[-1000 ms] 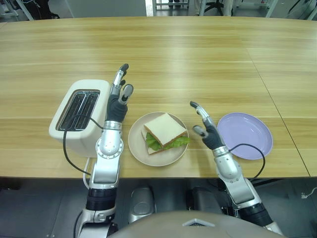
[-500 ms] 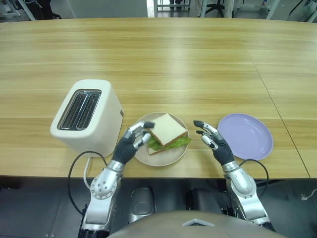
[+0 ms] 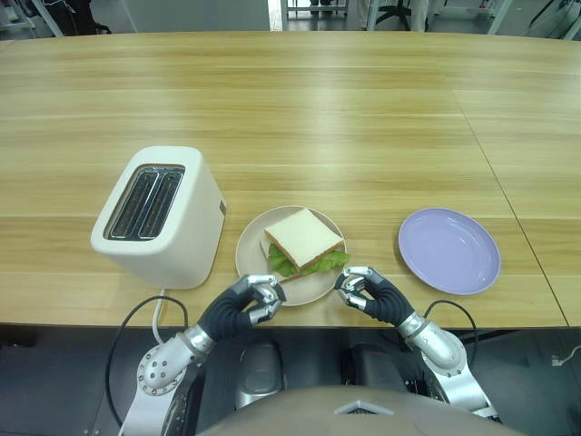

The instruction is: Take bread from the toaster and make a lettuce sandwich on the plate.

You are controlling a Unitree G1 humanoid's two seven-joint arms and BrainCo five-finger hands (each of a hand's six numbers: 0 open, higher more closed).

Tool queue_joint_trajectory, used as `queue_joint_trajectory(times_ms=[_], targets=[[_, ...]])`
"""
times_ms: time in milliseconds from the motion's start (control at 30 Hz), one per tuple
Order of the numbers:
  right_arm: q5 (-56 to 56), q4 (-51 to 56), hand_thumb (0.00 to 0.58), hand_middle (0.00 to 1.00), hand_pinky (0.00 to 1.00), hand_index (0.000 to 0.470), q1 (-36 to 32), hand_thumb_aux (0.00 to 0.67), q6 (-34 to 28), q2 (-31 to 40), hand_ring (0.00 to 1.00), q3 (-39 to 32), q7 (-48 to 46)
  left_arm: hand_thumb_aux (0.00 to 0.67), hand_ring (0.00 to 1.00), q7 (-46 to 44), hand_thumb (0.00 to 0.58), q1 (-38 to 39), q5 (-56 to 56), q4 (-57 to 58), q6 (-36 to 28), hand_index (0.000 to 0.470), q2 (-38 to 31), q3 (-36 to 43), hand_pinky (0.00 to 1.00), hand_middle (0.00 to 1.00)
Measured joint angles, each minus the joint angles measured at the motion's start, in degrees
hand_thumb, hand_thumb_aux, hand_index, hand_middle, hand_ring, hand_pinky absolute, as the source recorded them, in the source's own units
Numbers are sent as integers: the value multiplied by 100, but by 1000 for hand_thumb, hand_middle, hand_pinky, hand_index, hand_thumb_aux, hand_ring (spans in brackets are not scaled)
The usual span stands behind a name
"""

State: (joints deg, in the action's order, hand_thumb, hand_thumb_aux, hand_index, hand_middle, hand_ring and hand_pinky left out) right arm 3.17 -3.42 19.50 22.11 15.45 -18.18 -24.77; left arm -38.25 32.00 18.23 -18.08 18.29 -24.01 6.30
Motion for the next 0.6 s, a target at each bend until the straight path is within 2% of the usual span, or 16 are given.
queue_joint_trajectory(times_ms=[133, 267, 433, 600], targets=[[22, -61, 580, 1000, 1000, 460, 98, 670, -150, 57, 1000, -140, -210, 670, 1000, -245, 580, 139, 134, -25, -101, 460, -170, 25, 1000, 1000], [274, -182, 580, 1000, 1000, 460, 109, 670, -613, 102, 1000, -218, -499, 670, 1000, -390, 580, 177, 209, 49, -348, 460, -298, 23, 1000, 1000], [316, -238, 580, 1000, 1000, 460, 46, 670, -1265, 83, 1000, -241, -552, 670, 1000, -353, 580, -55, 138, 406, -670, 460, -338, -24, 1000, 1000], [171, 38, 580, 1000, 1000, 460, -209, 670, -1616, -30, 1000, -240, -441, 670, 1000, -182, 580, -392, -222, 784, -776, 460, -286, -24, 1000, 1000]])
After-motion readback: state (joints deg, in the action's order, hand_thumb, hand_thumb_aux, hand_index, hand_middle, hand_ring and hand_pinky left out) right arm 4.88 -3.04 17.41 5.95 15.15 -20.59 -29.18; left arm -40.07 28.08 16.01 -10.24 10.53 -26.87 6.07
